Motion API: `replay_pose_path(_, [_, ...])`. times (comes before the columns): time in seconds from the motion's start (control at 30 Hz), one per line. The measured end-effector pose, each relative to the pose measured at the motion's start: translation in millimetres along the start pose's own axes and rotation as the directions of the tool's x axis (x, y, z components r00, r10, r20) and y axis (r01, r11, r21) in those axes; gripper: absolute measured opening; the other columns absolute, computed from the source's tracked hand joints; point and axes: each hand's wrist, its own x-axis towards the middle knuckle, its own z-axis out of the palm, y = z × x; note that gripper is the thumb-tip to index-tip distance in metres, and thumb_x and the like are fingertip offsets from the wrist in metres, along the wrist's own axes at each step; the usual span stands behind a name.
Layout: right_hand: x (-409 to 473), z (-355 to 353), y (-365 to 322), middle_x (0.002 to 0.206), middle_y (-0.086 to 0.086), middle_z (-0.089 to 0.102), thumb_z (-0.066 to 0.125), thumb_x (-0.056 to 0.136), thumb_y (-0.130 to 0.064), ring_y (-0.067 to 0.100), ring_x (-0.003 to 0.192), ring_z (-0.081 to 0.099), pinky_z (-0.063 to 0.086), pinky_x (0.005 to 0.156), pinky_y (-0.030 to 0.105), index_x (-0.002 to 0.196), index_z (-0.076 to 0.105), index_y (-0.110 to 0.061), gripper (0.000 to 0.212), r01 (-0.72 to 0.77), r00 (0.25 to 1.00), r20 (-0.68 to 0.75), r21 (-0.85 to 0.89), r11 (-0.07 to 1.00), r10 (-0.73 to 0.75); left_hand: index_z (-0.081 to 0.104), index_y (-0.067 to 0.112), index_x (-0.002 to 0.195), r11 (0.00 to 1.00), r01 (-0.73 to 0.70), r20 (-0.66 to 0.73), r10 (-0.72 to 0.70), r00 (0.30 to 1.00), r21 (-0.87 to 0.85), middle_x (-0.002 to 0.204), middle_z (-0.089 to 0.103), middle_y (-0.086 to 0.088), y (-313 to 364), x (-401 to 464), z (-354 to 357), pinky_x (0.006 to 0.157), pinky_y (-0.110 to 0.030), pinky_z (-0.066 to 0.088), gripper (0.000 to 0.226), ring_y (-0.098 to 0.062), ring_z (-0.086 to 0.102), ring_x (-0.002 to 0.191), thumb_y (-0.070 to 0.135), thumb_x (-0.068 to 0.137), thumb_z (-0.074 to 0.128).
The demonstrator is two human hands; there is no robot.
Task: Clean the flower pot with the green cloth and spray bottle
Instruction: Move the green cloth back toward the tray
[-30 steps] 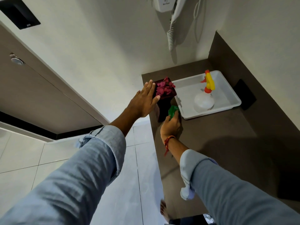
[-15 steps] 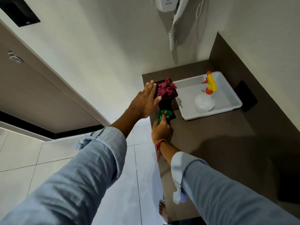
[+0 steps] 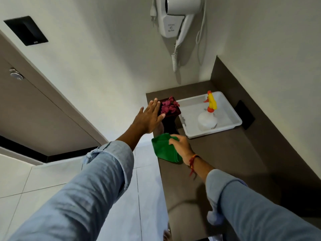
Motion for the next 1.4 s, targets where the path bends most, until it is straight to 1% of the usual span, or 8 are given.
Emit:
replay_pose_path(0.17, [1,-69,-28,0.095,0.021,0.06,0.05,0.078,0.006,0.034,0.091,0.056,0.046,0.084,0.043,0.096,0.065,0.002,0.023,-0.069,0.993,-0.074,0.258,0.964,0.091,0.034,0.013,0.151,0.981,-0.067,-0.341,0.0,0.94,-0.184,0.161,0.032,-0.01,20,-11,-8,0.119,-0.045,0.029,0.061,-0.029,0.029,0.149,0.049,0.103,0.025])
replay_pose_path(0.3, [-1,-109,-49,0.11,0.023,0.066,0.052,0.078,-0.009,0.039,0.102,0.061,0.051,0.093,0.048,0.119,0.064,-0.001,0.044,-0.107,0.989,-0.057,0.372,0.922,0.138,0.058,0.016,0.124,0.962,-0.213,-0.571,0.079,0.817,-0.172,0.12,0.063,-0.005,59,-22,-16,0.09,-0.027,0.046,0.041,-0.02,0.058,0.107,0.04,0.103,0.032])
replay_pose_path(0.5, [6,-137,-55,0.087,0.015,0.076,0.049,0.073,-0.019,0.031,0.075,0.072,0.058,0.073,0.038,0.09,0.079,-0.017,0.035,-0.175,0.981,0.008,0.444,0.879,0.192,0.04,0.018,0.141,0.869,-0.178,-0.241,0.07,0.968,-0.461,0.135,0.056,-0.007,131,-25,24,0.097,-0.043,0.052,0.06,-0.021,0.056,0.12,0.059,0.096,0.036])
replay_pose_path(0.6, [13,-146,-50,0.086,0.014,0.077,0.048,0.072,-0.018,0.031,0.077,0.072,0.059,0.074,0.039,0.088,0.079,-0.017,0.035,-0.186,0.981,0.034,0.418,0.889,0.19,0.048,0.01,0.138,0.493,0.075,0.03,-0.099,0.995,-0.867,0.134,0.062,-0.011,147,-9,43,0.1,-0.045,0.053,0.055,-0.026,0.064,0.117,0.039,0.093,0.059])
replay_pose_path(0.67, [21,-149,-47,0.086,0.012,0.078,0.049,0.075,-0.016,0.029,0.076,0.072,0.059,0.072,0.037,0.087,0.079,-0.019,0.033,-0.19,0.981,0.046,0.384,0.903,0.187,0.059,0.001,0.129,0.208,0.262,0.22,-0.206,0.954,-0.942,0.125,0.068,-0.02,150,7,50,0.096,-0.05,0.055,0.043,-0.034,0.068,0.11,0.02,0.091,0.065])
replay_pose_path(0.83, [58,-141,-49,0.123,0.021,0.063,0.055,0.085,-0.004,0.035,0.107,0.062,0.053,0.094,0.046,0.119,0.064,-0.014,0.037,-0.114,0.993,0.014,0.2,0.973,0.113,0.059,-0.004,0.129,-0.048,0.362,0.349,-0.406,0.845,-0.931,0.122,0.068,-0.024,151,33,74,0.096,-0.052,0.054,0.038,-0.039,0.067,0.108,0.009,0.094,0.06])
replay_pose_path(1.13, [117,-129,-38,0.145,0.013,0.047,0.055,0.093,-0.005,0.031,0.125,0.051,0.045,0.107,0.043,0.146,0.039,-0.02,0.058,-0.133,0.987,0.053,-0.236,0.963,0.15,0.055,-0.008,0.127,0.222,0.47,0.275,-0.575,0.77,-0.854,0.125,0.063,-0.026,141,69,93,0.095,-0.044,0.053,0.036,-0.04,0.062,0.113,0.017,0.1,0.05])
replay_pose_path(1.4, [157,-141,-38,0.15,0.017,0.043,0.05,0.088,0.009,0.034,0.135,0.044,0.039,0.115,0.043,0.148,0.036,-0.011,0.065,0.013,1.0,0.017,-0.484,0.875,-0.006,0.044,-0.002,0.136,0.393,0.406,0.201,-0.468,0.861,-0.825,0.132,0.059,-0.021,151,103,96,0.101,-0.038,0.048,0.037,-0.034,0.058,0.123,0.007,0.101,0.043])
